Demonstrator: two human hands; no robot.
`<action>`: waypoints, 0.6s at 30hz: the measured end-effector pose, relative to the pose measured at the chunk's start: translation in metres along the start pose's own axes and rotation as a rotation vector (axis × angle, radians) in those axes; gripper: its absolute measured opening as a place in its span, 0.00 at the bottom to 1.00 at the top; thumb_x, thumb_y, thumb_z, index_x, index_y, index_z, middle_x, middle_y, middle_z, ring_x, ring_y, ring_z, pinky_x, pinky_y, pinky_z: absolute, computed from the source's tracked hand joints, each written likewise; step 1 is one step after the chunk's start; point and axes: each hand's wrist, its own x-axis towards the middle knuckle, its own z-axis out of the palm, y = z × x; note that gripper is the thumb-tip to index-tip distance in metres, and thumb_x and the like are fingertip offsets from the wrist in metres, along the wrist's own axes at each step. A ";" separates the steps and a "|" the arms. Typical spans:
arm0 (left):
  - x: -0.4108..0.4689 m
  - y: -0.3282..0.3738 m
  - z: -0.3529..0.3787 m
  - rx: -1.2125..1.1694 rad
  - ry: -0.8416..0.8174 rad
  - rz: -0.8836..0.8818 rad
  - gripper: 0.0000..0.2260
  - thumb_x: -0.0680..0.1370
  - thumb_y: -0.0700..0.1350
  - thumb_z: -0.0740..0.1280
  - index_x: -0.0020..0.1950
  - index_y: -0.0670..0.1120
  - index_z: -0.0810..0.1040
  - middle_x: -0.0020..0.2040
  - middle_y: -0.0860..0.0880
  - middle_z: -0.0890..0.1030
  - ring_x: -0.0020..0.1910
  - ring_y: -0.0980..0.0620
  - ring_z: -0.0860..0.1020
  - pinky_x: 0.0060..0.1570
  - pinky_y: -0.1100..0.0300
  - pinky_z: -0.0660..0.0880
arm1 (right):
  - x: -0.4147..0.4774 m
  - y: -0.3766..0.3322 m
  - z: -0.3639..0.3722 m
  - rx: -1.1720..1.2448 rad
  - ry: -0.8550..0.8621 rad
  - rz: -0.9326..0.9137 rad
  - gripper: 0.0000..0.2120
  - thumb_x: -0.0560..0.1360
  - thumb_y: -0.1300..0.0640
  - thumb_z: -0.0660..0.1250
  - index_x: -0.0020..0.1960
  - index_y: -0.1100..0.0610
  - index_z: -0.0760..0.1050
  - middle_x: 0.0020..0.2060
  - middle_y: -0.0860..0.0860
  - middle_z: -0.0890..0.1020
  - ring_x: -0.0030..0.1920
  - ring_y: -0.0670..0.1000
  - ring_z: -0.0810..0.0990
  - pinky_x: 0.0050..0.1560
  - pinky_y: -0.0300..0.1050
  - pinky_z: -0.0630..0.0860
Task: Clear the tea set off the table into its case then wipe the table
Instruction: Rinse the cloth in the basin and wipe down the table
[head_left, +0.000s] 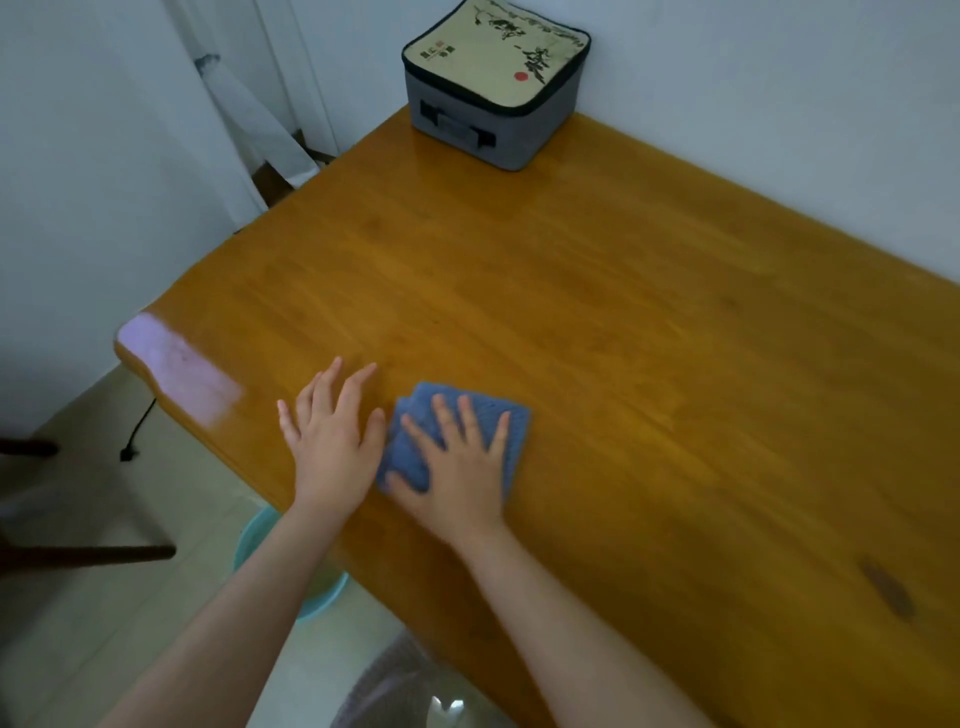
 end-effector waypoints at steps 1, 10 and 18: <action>-0.013 0.005 0.001 -0.015 0.021 -0.018 0.20 0.80 0.47 0.62 0.73 0.55 0.67 0.77 0.48 0.61 0.76 0.44 0.55 0.74 0.39 0.41 | -0.019 -0.010 0.005 0.005 -0.013 -0.052 0.34 0.71 0.29 0.53 0.74 0.40 0.61 0.77 0.50 0.57 0.78 0.57 0.49 0.70 0.71 0.38; -0.138 0.038 0.004 -0.047 0.038 -0.043 0.22 0.79 0.43 0.64 0.73 0.52 0.66 0.76 0.46 0.61 0.75 0.42 0.56 0.73 0.38 0.48 | -0.096 0.094 -0.019 0.334 -0.059 -0.174 0.21 0.80 0.51 0.57 0.73 0.50 0.68 0.75 0.47 0.63 0.77 0.48 0.54 0.76 0.53 0.39; -0.191 0.079 0.018 -0.089 -0.040 -0.028 0.24 0.79 0.44 0.62 0.74 0.53 0.62 0.77 0.47 0.58 0.76 0.44 0.53 0.74 0.38 0.49 | -0.213 0.251 -0.061 0.645 0.057 0.324 0.21 0.82 0.52 0.59 0.75 0.50 0.64 0.75 0.45 0.61 0.78 0.50 0.49 0.76 0.52 0.45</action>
